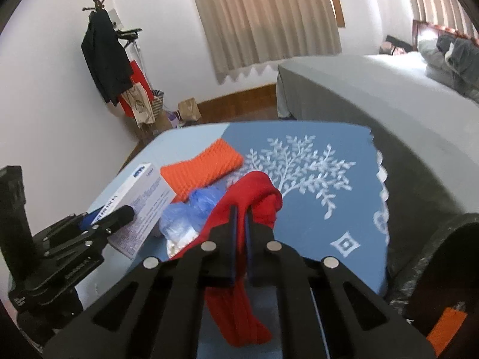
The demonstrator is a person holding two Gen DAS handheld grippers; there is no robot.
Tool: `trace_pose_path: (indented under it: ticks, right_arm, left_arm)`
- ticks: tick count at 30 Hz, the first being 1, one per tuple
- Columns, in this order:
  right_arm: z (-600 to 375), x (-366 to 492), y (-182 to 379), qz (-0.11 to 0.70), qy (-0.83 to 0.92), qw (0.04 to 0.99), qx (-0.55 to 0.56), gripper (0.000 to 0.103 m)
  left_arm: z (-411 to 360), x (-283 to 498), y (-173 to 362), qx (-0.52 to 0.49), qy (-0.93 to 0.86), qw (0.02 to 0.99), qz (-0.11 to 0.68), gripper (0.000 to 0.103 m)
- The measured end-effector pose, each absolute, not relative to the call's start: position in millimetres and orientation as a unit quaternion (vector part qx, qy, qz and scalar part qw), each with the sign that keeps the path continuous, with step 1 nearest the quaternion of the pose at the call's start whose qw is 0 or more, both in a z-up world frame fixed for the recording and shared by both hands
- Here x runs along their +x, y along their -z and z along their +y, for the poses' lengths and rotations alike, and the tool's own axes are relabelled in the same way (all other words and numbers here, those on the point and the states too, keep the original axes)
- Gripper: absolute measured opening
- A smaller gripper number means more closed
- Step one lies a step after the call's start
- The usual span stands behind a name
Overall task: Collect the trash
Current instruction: 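Grasp the white alcohol-pad box with the left gripper while the right gripper grasps the red glove, then carry the white box and red glove over the black bin and release them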
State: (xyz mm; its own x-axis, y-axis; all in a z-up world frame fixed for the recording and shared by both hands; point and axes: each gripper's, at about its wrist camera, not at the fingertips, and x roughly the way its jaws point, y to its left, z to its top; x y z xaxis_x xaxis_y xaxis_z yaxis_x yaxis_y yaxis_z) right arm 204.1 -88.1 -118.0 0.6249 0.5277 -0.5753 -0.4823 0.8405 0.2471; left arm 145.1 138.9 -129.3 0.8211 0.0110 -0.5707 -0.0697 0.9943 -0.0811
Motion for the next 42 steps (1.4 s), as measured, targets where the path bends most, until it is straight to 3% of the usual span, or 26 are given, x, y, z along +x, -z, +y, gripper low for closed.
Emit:
trace_pose_path:
  ticks: [22,42]
  right_arm:
    - [-152,166,59,0.270,-0.249,0.930,0.035,0.003]
    - [-252,126,54,0.258,-0.152,0.953,0.049,0.003]
  left_arm:
    - [86,132,84,-0.030,0.034,0.962,0.269,0.030]
    - [-20,139,63,-0.015,0.149,0.957,0.249,0.030]
